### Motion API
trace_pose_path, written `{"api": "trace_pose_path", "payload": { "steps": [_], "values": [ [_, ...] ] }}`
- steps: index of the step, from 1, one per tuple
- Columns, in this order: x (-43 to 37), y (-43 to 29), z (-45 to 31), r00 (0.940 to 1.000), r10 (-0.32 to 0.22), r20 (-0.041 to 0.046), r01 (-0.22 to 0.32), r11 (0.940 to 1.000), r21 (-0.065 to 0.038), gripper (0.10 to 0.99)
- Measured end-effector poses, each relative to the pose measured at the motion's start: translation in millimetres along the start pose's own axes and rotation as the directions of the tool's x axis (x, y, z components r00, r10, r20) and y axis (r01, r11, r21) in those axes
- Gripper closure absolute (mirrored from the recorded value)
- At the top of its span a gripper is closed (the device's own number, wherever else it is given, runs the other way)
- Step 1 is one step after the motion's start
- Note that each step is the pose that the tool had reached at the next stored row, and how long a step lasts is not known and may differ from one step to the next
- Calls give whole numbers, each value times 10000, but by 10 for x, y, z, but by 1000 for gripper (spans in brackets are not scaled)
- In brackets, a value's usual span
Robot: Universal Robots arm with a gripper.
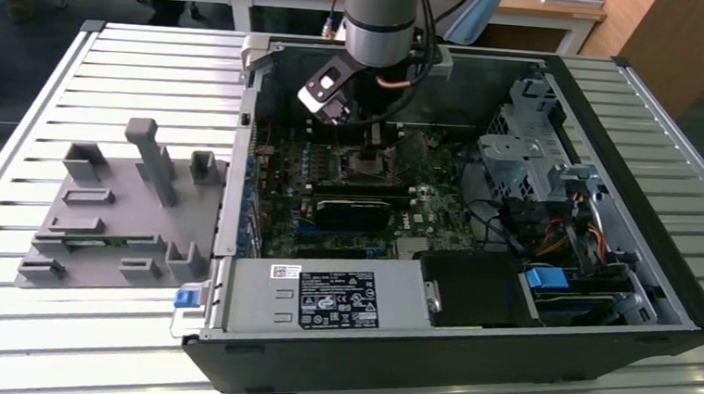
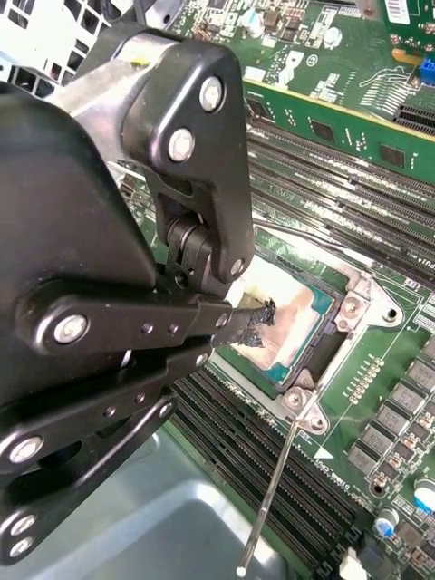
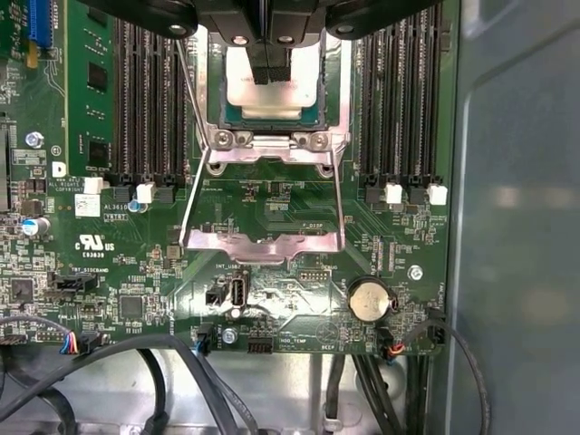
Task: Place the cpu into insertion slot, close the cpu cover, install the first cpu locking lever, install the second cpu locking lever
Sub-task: 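Close the cpu cover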
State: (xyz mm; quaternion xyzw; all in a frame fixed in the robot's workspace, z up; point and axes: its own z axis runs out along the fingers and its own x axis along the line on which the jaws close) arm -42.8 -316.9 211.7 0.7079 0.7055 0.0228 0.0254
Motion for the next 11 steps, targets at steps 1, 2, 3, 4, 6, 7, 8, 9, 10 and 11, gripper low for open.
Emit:
{"api": "trace_pose_path", "payload": {
  "steps": [1, 2, 3, 4, 6, 7, 8, 9, 10, 11],
  "values": [
    [0, 0, -6, 10000, 0, 0, 0, 10000, 0, 980],
    [0, 1, -11, 10000, 0, -1, 0, 10000, 0, 980],
    [0, 1, -16, 10000, -1, -1, 1, 10000, 0, 980],
    [0, 2, -21, 10000, 0, -1, 0, 10000, 0, 980],
    [0, 2, -28, 10000, 0, -1, 0, 10000, 0, 980],
    [0, 2, -32, 10000, 0, -1, 0, 10000, 0, 980],
    [0, 3, -34, 10000, 0, -3, 0, 10000, -1, 980],
    [1, 3, -35, 10000, 0, -4, 0, 10000, -2, 980],
    [0, 3, -37, 10000, 0, -3, 0, 10000, -2, 980],
    [0, 3, -40, 10000, 0, -1, 0, 10000, 0, 980]
  ]
}}
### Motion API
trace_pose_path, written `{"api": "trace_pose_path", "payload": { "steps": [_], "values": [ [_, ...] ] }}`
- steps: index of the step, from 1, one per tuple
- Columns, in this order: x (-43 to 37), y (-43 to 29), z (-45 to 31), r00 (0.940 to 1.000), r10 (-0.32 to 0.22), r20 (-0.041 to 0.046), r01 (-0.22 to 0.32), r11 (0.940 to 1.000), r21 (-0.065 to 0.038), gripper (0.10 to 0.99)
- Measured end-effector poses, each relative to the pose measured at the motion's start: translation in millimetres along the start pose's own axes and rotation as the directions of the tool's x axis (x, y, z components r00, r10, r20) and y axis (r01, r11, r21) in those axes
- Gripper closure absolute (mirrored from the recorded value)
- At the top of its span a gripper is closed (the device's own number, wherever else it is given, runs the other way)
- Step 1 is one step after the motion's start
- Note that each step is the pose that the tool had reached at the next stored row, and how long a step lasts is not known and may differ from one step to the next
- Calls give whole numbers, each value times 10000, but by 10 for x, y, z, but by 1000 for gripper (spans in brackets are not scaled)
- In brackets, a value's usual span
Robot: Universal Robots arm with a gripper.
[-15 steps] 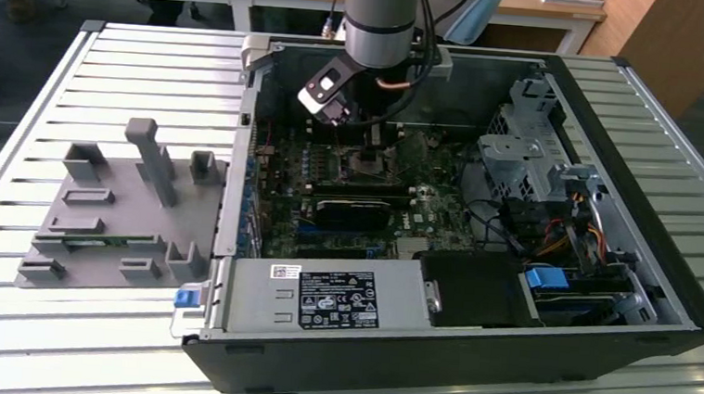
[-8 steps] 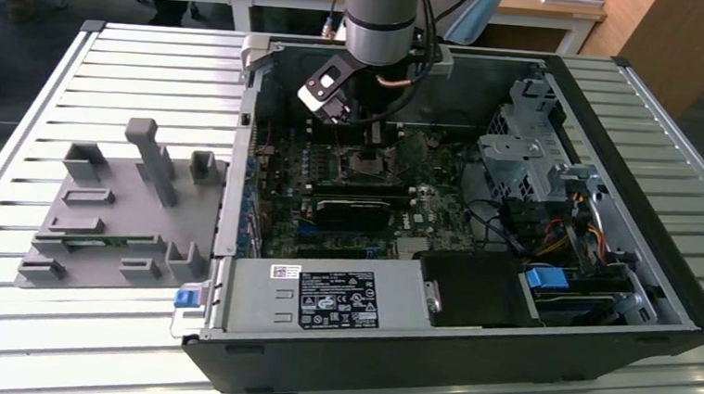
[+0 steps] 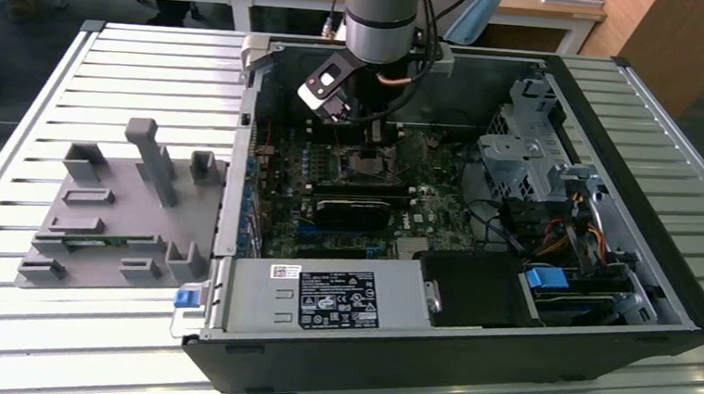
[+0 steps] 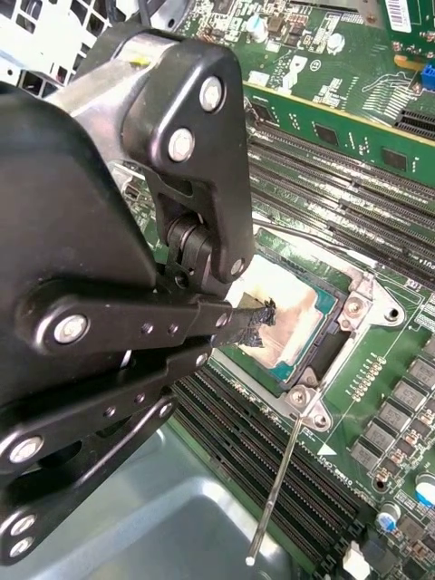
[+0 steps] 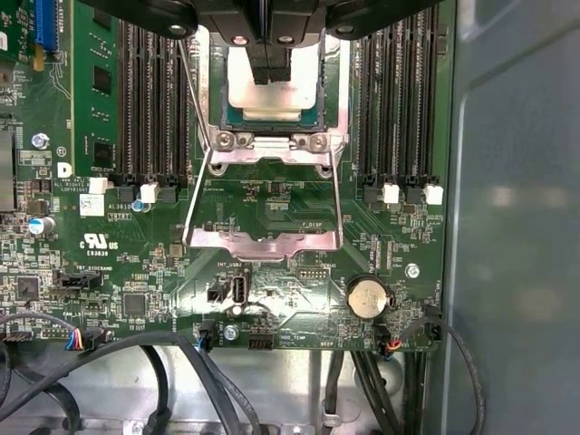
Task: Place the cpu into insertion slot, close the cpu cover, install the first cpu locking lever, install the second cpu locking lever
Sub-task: 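Close the cpu cover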
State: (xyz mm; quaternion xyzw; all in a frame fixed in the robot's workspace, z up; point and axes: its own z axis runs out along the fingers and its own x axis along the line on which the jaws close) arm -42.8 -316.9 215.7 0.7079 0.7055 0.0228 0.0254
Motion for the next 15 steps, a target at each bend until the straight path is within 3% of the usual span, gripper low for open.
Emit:
{"api": "trace_pose_path", "payload": {
  "steps": [15],
  "values": [
    [0, 4, -63, 10000, 0, -2, 0, 10000, -1, 980]
  ]
}}
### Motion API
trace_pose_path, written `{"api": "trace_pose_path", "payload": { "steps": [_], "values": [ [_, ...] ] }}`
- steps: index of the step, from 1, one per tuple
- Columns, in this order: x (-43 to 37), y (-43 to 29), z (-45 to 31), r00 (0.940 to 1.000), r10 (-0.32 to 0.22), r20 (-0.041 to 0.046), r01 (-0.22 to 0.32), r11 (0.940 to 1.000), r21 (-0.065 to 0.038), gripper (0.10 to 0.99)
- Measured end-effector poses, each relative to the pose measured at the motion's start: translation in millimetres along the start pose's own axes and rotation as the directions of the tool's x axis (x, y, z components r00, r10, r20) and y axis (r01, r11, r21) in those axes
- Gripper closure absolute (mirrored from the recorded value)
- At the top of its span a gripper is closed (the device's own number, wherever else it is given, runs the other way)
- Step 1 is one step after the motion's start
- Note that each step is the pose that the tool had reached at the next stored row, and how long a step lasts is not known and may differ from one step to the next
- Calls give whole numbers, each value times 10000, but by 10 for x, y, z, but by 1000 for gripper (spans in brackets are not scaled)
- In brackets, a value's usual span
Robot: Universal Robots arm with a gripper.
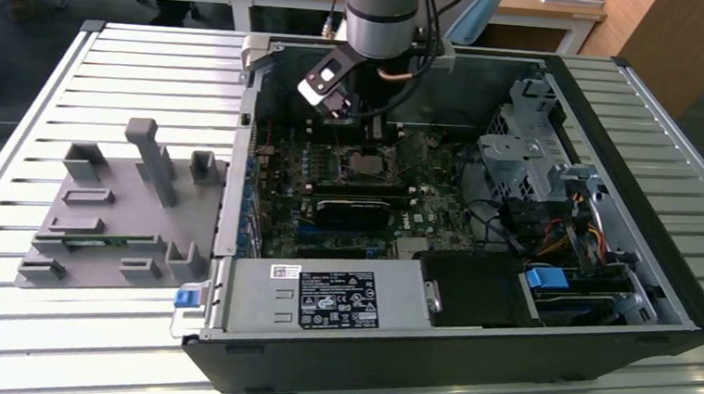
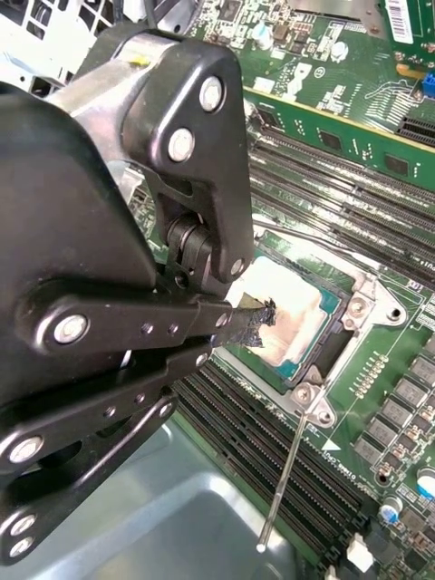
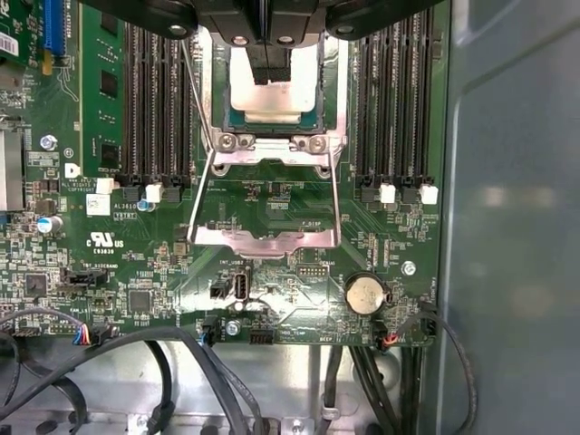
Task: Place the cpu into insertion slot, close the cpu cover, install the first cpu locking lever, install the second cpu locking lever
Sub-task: 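Close the cpu cover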
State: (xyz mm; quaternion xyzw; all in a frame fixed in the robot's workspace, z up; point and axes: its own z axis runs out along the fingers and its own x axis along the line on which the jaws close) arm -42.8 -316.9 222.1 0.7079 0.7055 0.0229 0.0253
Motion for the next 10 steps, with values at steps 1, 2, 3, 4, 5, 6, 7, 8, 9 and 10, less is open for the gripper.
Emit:
{"api": "trace_pose_path", "payload": {
  "steps": [1, 2, 3, 4, 5, 6, 7, 8, 9, 10],
  "values": [
    [0, 0, -5, 10000, 0, 1, 0, 10000, 0, 980],
    [0, 1, -10, 10000, 0, 0, 0, 10000, 0, 980],
    [0, 1, -16, 10000, 0, 1, 0, 10000, 0, 980],
    [0, 1, -23, 10000, 0, 1, 0, 10000, 0, 980],
    [0, 2, -29, 10000, 0, 2, 0, 10000, 1, 980],
    [0, 2, -31, 10000, 0, 0, 0, 10000, 0, 980],
    [0, 2, -35, 10000, 0, 1, 0, 10000, 0, 980],
    [0, 3, -39, 10000, 0, 1, 0, 10000, 0, 980],
    [0, 3, -44, 10000, 1, 1, -1, 10000, 0, 980],
    [0, 3, -50, 10000, 0, 1, 0, 10000, 0, 980]
  ]
}}
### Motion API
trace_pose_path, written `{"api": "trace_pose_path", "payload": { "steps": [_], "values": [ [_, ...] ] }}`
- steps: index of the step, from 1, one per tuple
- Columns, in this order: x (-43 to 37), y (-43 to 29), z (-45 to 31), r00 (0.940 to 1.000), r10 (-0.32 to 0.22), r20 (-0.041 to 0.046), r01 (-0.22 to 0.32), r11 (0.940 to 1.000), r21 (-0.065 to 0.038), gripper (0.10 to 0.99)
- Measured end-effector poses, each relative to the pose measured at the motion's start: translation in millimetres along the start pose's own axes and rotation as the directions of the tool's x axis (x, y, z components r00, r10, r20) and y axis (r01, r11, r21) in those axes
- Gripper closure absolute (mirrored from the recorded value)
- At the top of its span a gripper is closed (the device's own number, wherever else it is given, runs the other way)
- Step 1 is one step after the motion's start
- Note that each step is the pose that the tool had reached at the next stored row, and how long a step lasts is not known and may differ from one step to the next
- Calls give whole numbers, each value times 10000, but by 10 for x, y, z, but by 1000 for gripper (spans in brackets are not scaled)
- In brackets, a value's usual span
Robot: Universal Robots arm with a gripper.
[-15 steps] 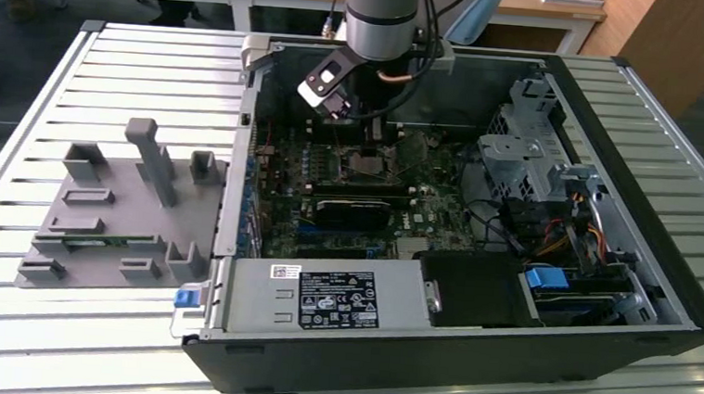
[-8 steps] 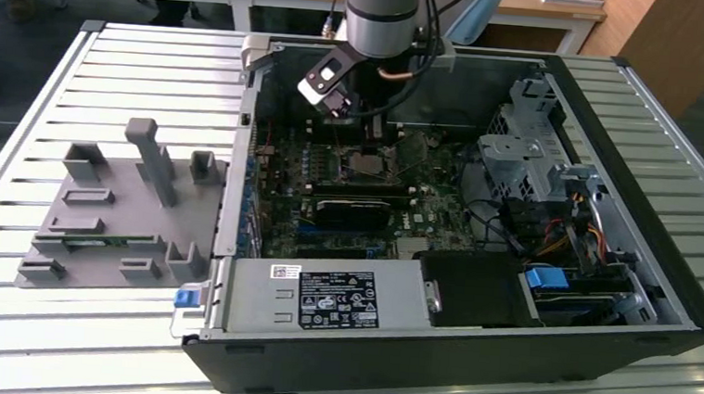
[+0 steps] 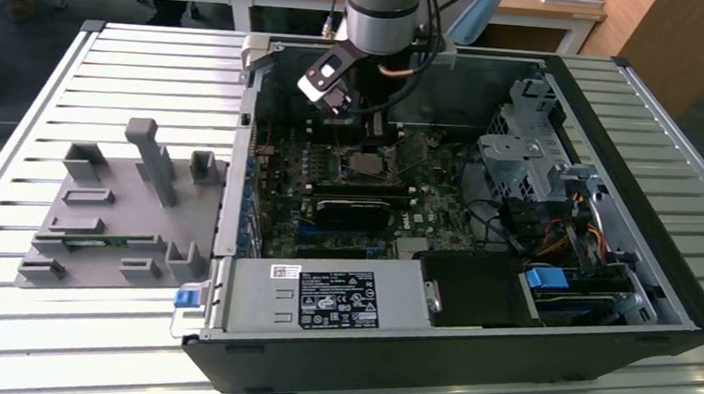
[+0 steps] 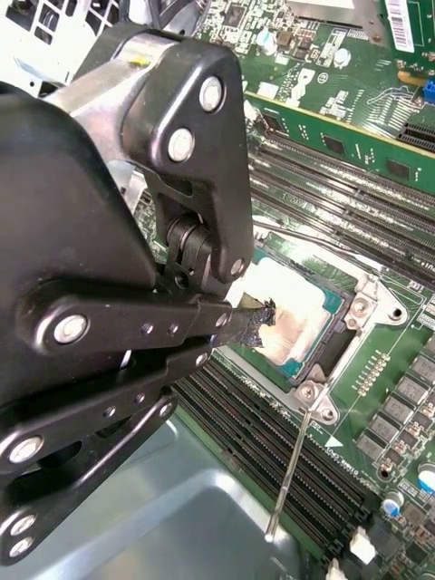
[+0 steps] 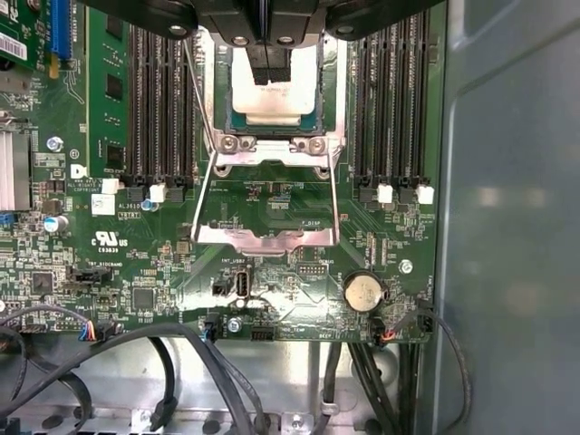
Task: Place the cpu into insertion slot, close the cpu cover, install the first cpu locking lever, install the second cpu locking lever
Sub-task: 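Close the cpu cover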
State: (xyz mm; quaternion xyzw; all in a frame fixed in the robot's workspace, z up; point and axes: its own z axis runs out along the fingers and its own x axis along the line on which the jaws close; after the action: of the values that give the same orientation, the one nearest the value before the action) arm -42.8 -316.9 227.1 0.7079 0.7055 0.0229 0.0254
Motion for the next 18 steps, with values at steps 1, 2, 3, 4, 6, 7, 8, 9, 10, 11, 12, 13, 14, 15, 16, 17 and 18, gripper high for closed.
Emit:
{"api": "trace_pose_path", "payload": {
  "steps": [1, 2, 3, 4, 6, 7, 8, 9, 10, 11, 12, 13, 14, 15, 16, 17, 18],
  "values": [
    [0, 0, -6, 10000, 0, 0, 0, 10000, 0, 980],
    [0, 1, -12, 10000, 0, 0, 0, 10000, 0, 980],
    [0, 1, -19, 10000, 0, 0, 0, 10000, 0, 980],
    [0, 2, -27, 10000, 0, 0, 0, 10000, 0, 980],
    [0, 3, -47, 10000, 0, 0, 0, 10000, 0, 980],
    [0, 4, -60, 10000, 0, 0, 0, 10000, 0, 980],
    [0, 5, -75, 10000, 0, 1, 0, 10000, 1, 980],
    [0, 6, -89, 10000, 0, 0, 0, 10000, 0, 980],
    [0, 7, -105, 10000, 0, -1, 0, 10000, 0, 980],
    [0, 8, -121, 10000, 0, 0, 0, 10000, 0, 980],
    [0, 9, -137, 10000, 0, 0, 0, 10000, 0, 980],
    [-1, 10, -154, 10000, 0, 1, 0, 10000, 1, 980],
    [0, 12, -171, 10000, 0, -1, 0, 10000, 0, 980],
    [-1, 13, -189, 10000, -1, -1, 1, 10000, 0, 980],
    [-1, 14, -204, 10000, -1, -1, 1, 10000, 0, 980],
    [-1, 15, -220, 10000, 1, 0, -1, 10000, 0, 980],
    [-1, 16, -237, 10000, 1, 1, -1, 10000, 0, 980]
  ]
}}
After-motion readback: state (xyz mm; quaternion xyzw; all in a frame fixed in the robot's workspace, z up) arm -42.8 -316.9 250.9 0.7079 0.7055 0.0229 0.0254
